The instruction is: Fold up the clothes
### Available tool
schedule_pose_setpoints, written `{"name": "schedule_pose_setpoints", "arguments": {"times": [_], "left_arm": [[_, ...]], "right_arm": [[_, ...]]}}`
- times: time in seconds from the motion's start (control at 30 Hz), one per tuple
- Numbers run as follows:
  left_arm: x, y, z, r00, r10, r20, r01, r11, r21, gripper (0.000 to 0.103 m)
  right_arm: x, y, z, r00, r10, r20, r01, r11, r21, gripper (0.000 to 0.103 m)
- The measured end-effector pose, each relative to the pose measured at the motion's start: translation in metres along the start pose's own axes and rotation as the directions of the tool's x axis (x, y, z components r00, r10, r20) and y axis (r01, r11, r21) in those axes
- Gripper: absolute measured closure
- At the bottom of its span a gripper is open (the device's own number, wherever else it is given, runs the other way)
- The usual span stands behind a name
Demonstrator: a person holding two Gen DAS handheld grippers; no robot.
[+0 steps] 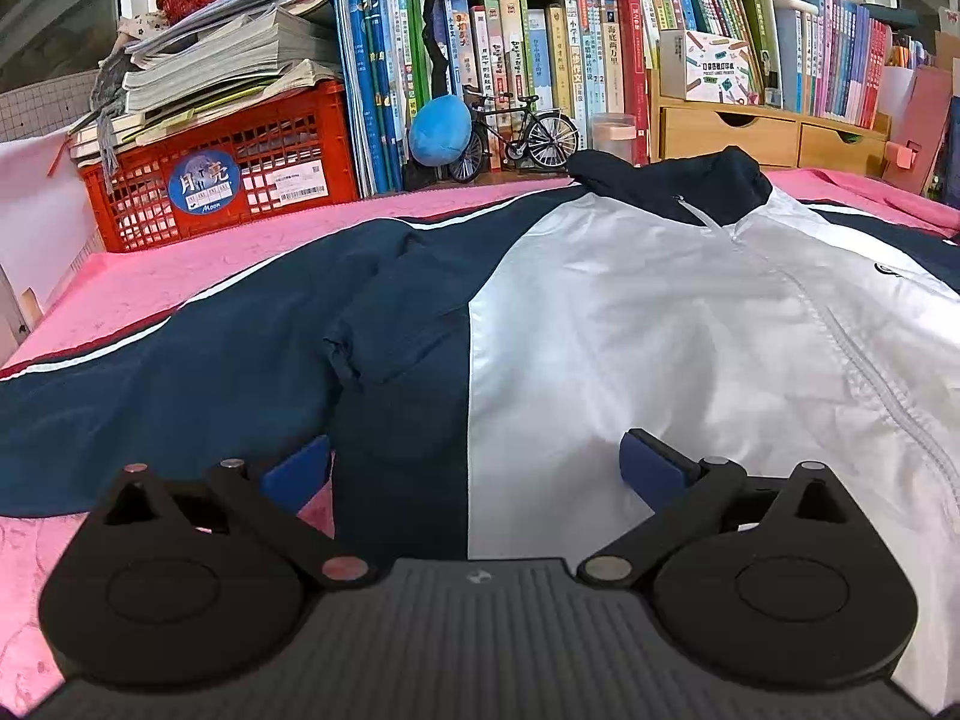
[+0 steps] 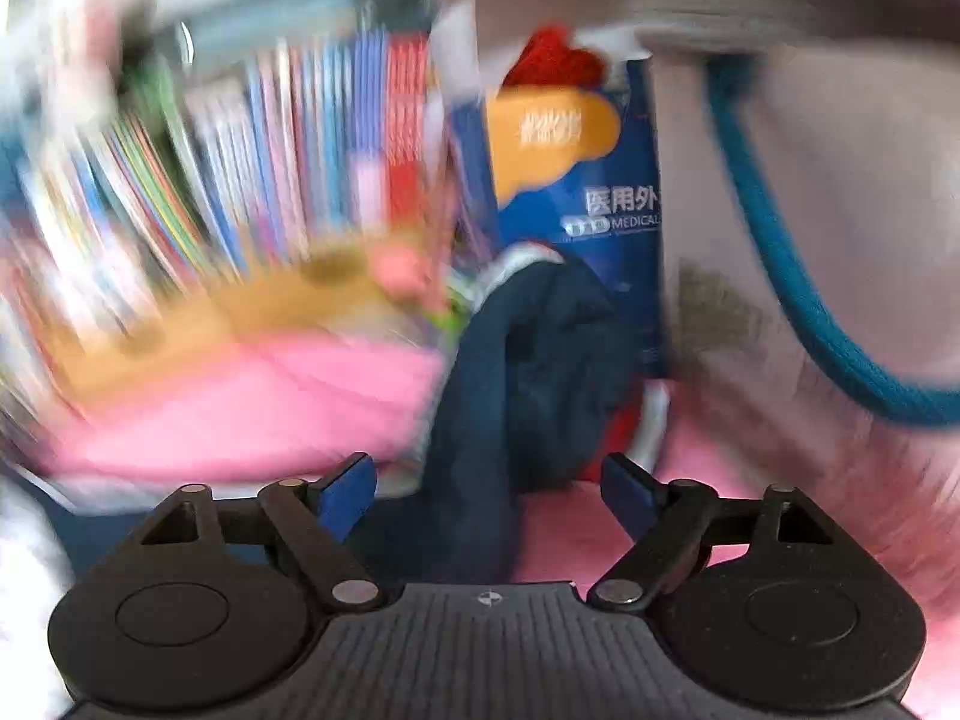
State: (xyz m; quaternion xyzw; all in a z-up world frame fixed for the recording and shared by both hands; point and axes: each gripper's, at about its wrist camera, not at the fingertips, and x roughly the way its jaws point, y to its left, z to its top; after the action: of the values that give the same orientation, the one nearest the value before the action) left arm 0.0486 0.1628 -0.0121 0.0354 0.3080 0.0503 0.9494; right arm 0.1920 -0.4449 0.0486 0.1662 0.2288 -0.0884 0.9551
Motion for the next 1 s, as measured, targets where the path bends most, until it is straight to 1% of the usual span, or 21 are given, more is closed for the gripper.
{"name": "schedule_pose_setpoints", "arguments": {"times": [0.07,0.1,0.13,0.2,0.27,0.3,0.37,0.43,0.47,0.5,0.53,0.57,0.6,0.63,0.7,0.77,0.83,0.87,0.97,1.0], "left_arm": [[0.000,0.000,0.000,1.000,-0.002,-0.001,0.002,1.000,-0.002,0.000],[0.000,0.000,0.000,1.000,-0.003,-0.002,0.003,1.000,-0.003,0.000],[0.001,0.000,0.000,1.000,-0.003,-0.002,0.003,1.000,-0.004,0.000],[0.001,0.000,0.000,1.000,-0.004,-0.004,0.004,1.000,-0.006,0.000],[0.001,0.000,0.000,1.000,-0.003,-0.007,0.003,1.000,-0.009,0.000],[0.001,0.000,0.000,1.000,-0.002,-0.008,0.002,1.000,-0.010,0.000],[0.001,0.000,0.000,1.000,-0.002,-0.010,0.002,1.000,-0.014,0.000],[0.002,0.000,0.000,1.000,-0.001,-0.012,0.001,1.000,-0.019,0.000],[0.002,0.000,0.000,1.000,-0.001,-0.013,0.001,1.000,-0.020,0.000],[0.002,0.001,0.000,1.000,-0.002,-0.014,0.002,1.000,-0.022,0.000],[0.002,0.001,0.000,1.000,-0.003,-0.014,0.002,1.000,-0.023,0.000],[0.002,0.001,0.001,1.000,-0.004,-0.015,0.004,1.000,-0.025,0.000],[0.002,0.001,0.001,1.000,-0.007,-0.017,0.006,1.000,-0.028,0.000],[0.003,0.002,0.001,1.000,-0.010,-0.019,0.009,0.999,-0.032,0.000],[0.004,0.003,0.001,1.000,-0.017,-0.023,0.016,0.999,-0.040,0.000],[0.004,0.005,0.001,0.999,-0.022,-0.027,0.021,0.999,-0.048,0.000],[0.005,0.005,0.001,0.999,-0.024,-0.029,0.023,0.998,-0.053,0.000],[0.005,0.005,0.001,0.999,-0.024,-0.030,0.023,0.998,-0.055,0.000],[0.005,0.004,0.001,0.999,-0.020,-0.029,0.018,0.998,-0.054,0.000],[0.005,0.003,0.001,0.999,-0.017,-0.028,0.016,0.999,-0.052,0.000]], "right_arm": [[0.003,-0.027,0.000,0.999,-0.036,-0.007,0.036,0.985,0.167,0.020],[0.005,-0.040,0.000,0.999,-0.053,-0.012,0.054,0.967,0.249,0.022],[0.008,-0.052,-0.001,0.997,-0.071,-0.021,0.075,0.945,0.318,0.026],[0.025,-0.060,-0.005,0.991,-0.122,-0.057,0.134,0.929,0.346,0.032],[0.045,-0.053,-0.002,0.983,-0.176,-0.053,0.184,0.932,0.313,0.032],[0.053,-0.049,0.002,0.981,-0.187,-0.048,0.193,0.931,0.310,0.032],[0.071,-0.039,0.009,0.981,-0.183,-0.058,0.192,0.933,0.303,0.034],[0.078,-0.008,0.015,0.981,-0.192,-0.040,0.195,0.970,0.141,0.035],[0.074,0.010,0.014,0.988,-0.152,-0.007,0.152,0.988,-0.004,0.034],[0.066,0.022,0.011,0.998,-0.063,0.017,0.065,0.991,-0.116,0.033],[0.059,0.031,0.009,0.999,0.026,0.029,-0.019,0.980,-0.200,0.033],[0.051,0.024,0.009,0.994,0.106,0.031,-0.100,0.982,-0.161,0.033],[0.043,0.016,0.009,0.982,0.184,0.037,-0.179,0.978,-0.112,0.033],[0.039,-0.001,0.011,0.970,0.238,0.056,-0.238,0.971,-0.022,0.032],[0.035,-0.036,0.011,0.964,0.242,0.112,-0.259,0.949,0.180,0.032],[0.043,-0.064,0.007,0.987,0.131,0.094,-0.156,0.925,0.348,0.033],[0.056,-0.065,0.005,0.998,0.052,0.034,-0.061,0.938,0.342,0.035],[0.063,-0.063,0.004,1.000,0.021,0.009,-0.023,0.943,0.333,0.035],[0.084,-0.027,0.008,0.999,0.047,-0.006,-0.044,0.968,0.247,0.034],[0.096,-0.013,0.014,0.997,0.078,-0.021,-0.071,0.969,0.235,0.034]]}}
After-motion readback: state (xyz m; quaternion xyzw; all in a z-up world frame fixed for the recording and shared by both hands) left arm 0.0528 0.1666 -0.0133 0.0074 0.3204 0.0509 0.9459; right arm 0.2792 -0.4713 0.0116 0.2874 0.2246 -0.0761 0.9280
